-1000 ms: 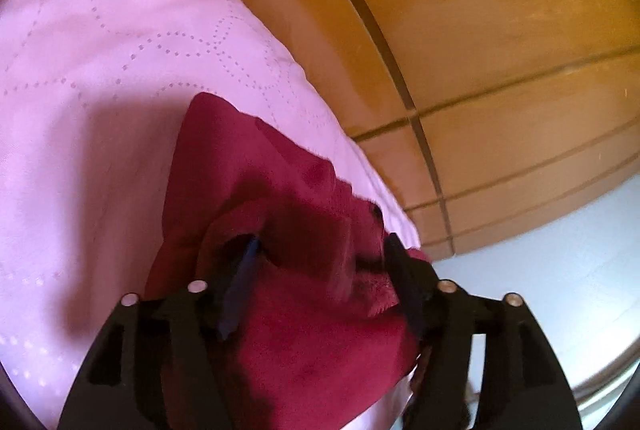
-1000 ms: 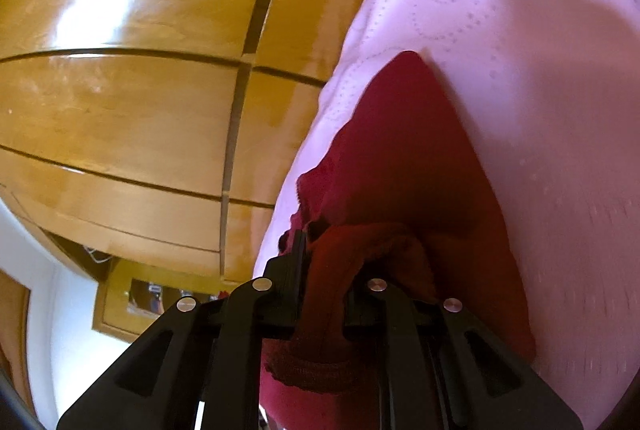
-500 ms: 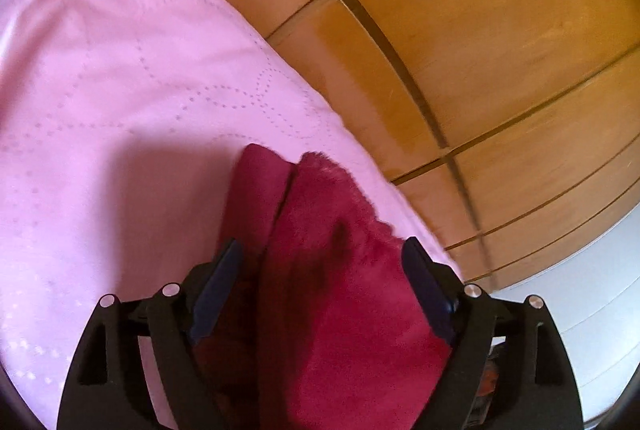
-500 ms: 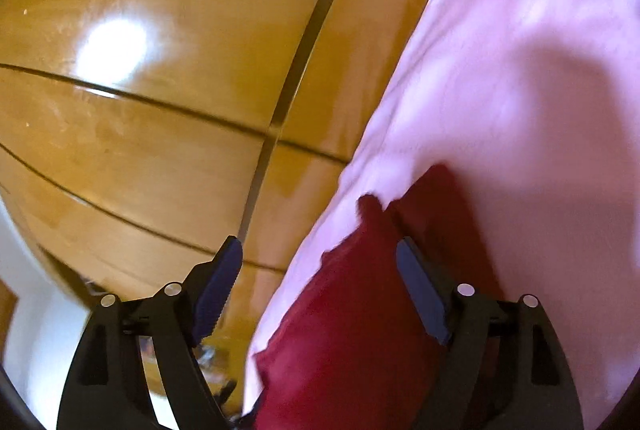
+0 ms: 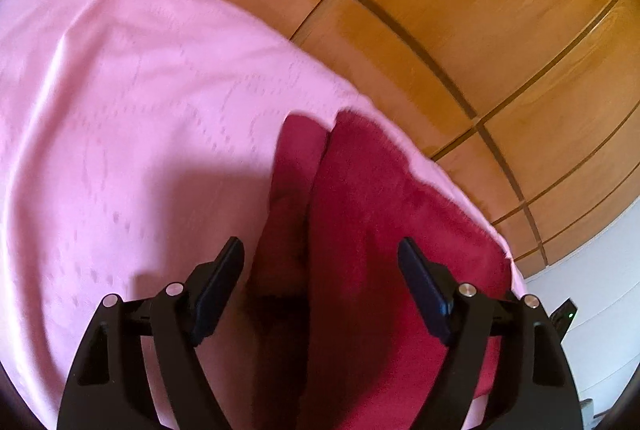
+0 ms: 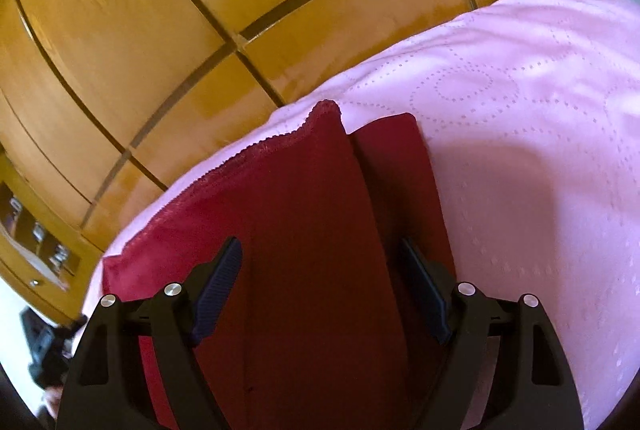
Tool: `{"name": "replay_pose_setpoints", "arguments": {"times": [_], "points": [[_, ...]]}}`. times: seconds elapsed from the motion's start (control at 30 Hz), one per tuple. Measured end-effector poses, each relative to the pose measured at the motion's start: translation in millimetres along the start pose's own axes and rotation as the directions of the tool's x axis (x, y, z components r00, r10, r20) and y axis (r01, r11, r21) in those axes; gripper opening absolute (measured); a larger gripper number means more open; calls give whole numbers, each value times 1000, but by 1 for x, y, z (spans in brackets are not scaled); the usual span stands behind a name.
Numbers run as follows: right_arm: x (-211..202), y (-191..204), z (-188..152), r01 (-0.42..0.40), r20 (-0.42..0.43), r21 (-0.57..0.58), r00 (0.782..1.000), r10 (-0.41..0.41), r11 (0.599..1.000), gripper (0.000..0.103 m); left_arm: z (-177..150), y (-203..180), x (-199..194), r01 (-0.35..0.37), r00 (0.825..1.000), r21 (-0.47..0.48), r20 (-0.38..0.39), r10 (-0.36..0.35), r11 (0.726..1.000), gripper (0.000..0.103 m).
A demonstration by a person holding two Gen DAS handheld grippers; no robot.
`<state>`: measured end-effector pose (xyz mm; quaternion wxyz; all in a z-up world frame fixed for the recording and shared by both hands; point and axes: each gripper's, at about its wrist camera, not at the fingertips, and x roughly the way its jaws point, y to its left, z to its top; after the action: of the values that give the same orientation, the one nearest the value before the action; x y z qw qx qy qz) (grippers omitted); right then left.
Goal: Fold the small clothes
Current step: 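Lower the folded hem onto the sweater and open both grippers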
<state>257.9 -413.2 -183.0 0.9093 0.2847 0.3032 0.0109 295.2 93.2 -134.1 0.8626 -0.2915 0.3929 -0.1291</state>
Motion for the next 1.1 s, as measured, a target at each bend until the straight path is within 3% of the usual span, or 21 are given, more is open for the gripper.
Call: {"name": "replay_pose_setpoints", "arguments": {"times": [0.03,0.13,0.2,0.23,0.27,0.37,0.47,0.6,0.7,0.83,0.93,1.0,1.1], "points": [[-1,-1,-1,4,-1,-3,1000,-4,1000,80,7,-5,3,-2,1000,6,-2,2,1000,78],[2,6,0,44,-3,-33,999,-44,998,80,26,-20,31,-60,990,73,-124,69,996,77],[2,11,-1,73,-5,-65,997,-74,995,82,33,-23,48,-98,983,89,-147,110,991,74],[2,13,-2,76,-6,-73,997,-77,994,83,34,-23,53,-106,980,85,-158,118,991,63],[3,14,-1,77,-6,-78,997,-78,994,83,36,-21,60,-118,976,71,-175,129,990,44],[2,9,-2,60,1,-63,998,-60,996,83,33,-16,62,-119,977,59,-173,127,991,22],[2,8,-2,51,7,-53,999,-51,997,83,29,-20,37,-94,991,60,-87,99,994,18],[4,12,-3,75,4,-70,997,-75,995,83,20,-25,44,-164,980,124,-89,176,979,18],[5,12,-3,76,5,-70,997,-76,995,83,14,-25,52,-196,975,168,-71,210,966,21],[4,11,-2,69,8,-64,998,-69,996,83,12,-40,48,-282,956,199,-24,292,939,49],[0,7,-3,41,24,-45,999,-40,998,83,15,-63,21,-265,963,165,96,252,950,72],[-9,5,-4,22,55,-28,998,-20,999,83,15,-78,11,-246,965,181,142,223,952,76],[-23,11,-4,38,61,-28,997,-37,999,83,16,-98,12,-160,986,264,94,139,951,83]]}}
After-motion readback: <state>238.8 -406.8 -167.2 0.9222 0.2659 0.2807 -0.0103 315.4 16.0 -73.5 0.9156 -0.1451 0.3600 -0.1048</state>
